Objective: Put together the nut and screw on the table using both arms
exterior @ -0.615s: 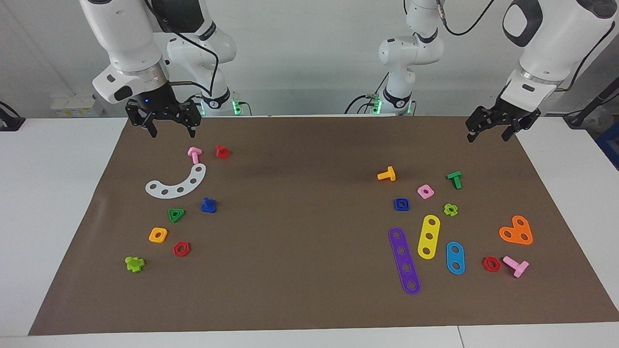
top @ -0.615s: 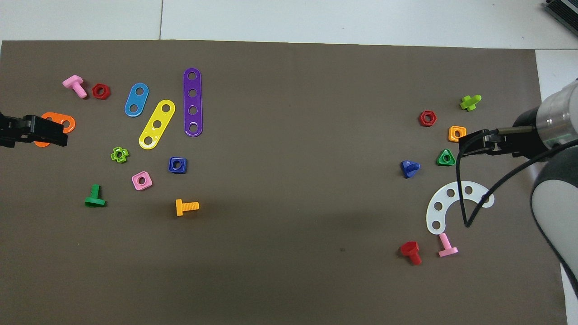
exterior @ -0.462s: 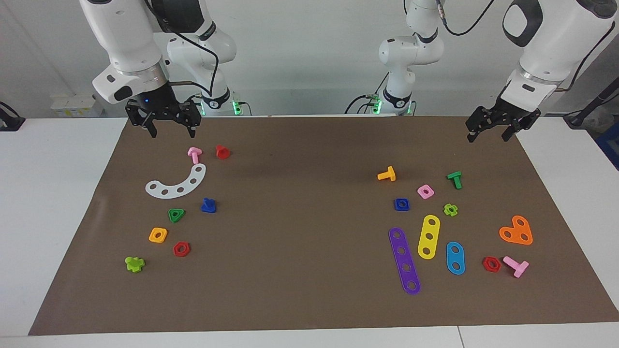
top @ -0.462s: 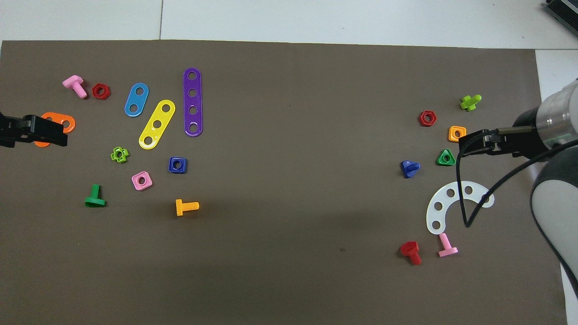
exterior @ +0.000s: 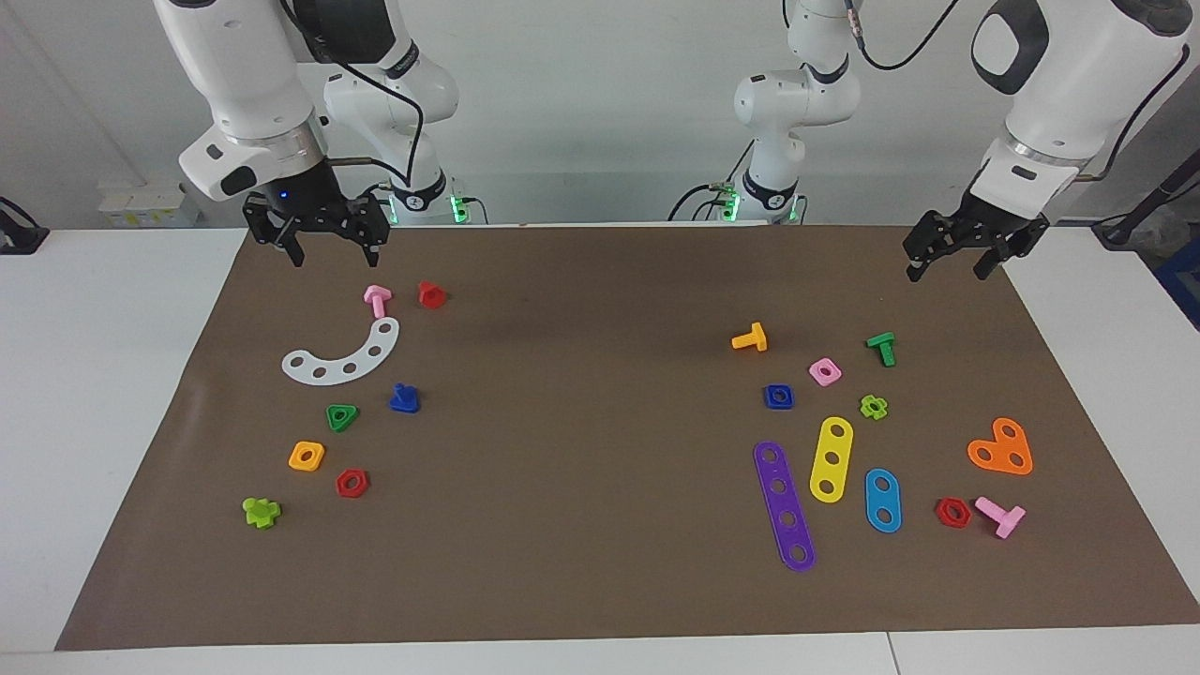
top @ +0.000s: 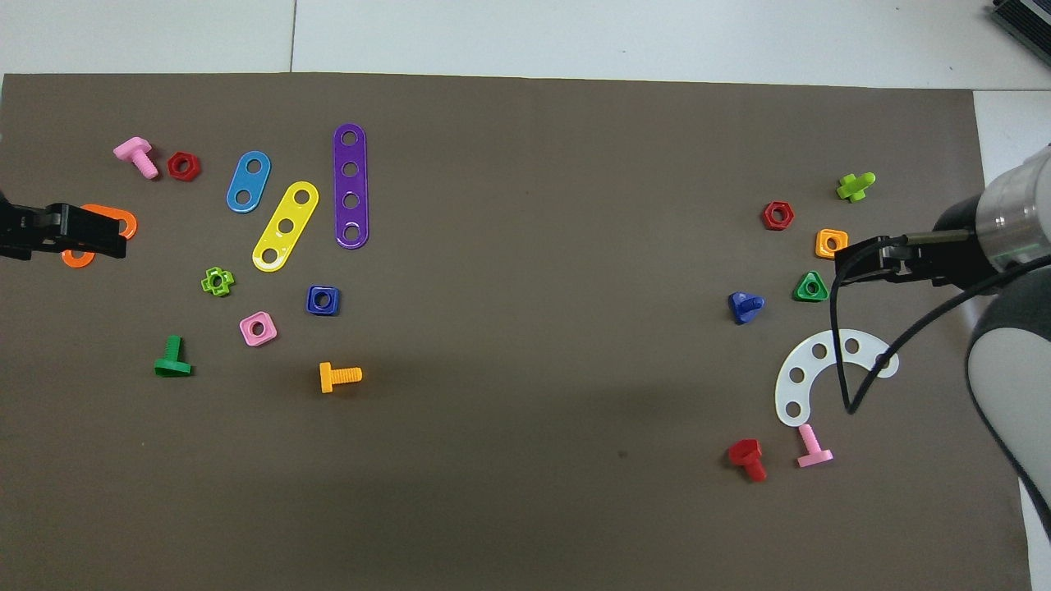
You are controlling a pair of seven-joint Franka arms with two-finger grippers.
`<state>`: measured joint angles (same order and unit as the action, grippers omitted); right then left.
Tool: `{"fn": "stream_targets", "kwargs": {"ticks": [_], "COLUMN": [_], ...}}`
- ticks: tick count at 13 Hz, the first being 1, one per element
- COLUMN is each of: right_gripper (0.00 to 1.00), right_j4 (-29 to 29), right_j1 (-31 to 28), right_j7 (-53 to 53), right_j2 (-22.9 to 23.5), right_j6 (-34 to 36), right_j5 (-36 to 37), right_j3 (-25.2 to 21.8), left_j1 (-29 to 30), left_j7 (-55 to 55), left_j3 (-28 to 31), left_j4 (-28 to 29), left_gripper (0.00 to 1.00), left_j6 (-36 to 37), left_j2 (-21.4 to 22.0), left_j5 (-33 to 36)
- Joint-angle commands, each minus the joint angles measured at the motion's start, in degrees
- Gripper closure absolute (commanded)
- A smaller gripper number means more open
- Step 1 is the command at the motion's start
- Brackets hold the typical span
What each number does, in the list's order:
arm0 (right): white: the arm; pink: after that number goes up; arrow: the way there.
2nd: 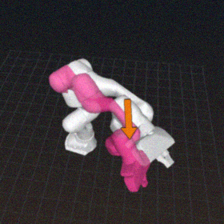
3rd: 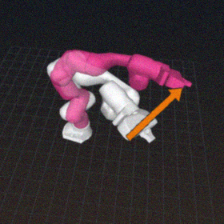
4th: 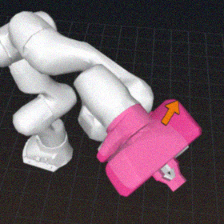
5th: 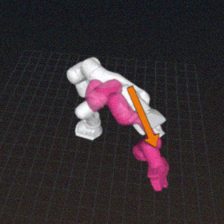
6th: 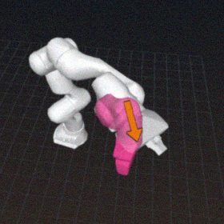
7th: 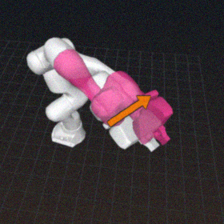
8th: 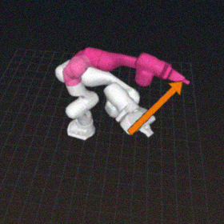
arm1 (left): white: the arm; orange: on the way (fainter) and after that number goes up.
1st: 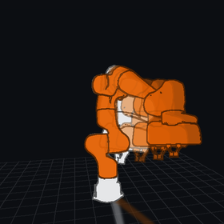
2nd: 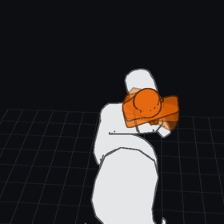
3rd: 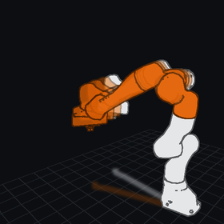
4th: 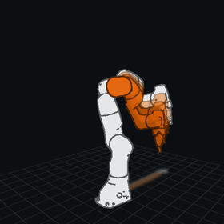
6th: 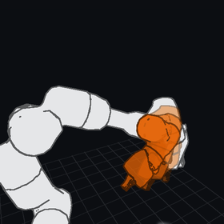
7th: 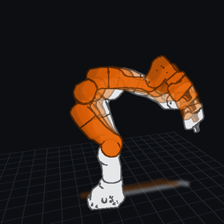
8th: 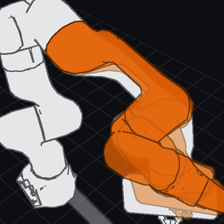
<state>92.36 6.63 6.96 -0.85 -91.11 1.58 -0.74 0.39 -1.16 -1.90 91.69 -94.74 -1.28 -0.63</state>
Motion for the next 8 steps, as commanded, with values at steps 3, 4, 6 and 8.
{"fn": "stream_targets", "kwargs": {"ticks": [3, 4, 6, 8], "right_gripper": [0.0, 0.01, 0.01, 0.01], "right_j4": [3.25, 3.96, 7.55, 12.56], "right_j1": [-0.48, -0.48, -0.57, -0.74], "right_j7": [-1.77, -1.77, -1.86, -1.95], "right_j2": [-1.61, -1.61, -2.66, -3.98], "right_j6": [-2.84, -3.71, -6.86, -11.52], "right_j5": [-1.05, -1.05, -1.05, -1.05], "right_j3": [0.04, 0.04, 0.04, 0.04], "left_j1": [-2.93, -3.2, -4.69, -6.88], "left_j7": [-0.15, -0.15, -0.33, -0.15], "left_j3": [-0.3, -0.39, -0.39, -0.3], "left_j4": [2.8, 2.88, 5.59, 12.34], "left_gripper": [0.03, 0.03, 0.03, 0.03], "left_j6": [-6.41, -8.16, -12.81, -20.44], "left_j2": [-2.14, -3.54, -5.66, -5.67], "left_j5": [-1.21, -1.91, -2.44, -2.44]}}
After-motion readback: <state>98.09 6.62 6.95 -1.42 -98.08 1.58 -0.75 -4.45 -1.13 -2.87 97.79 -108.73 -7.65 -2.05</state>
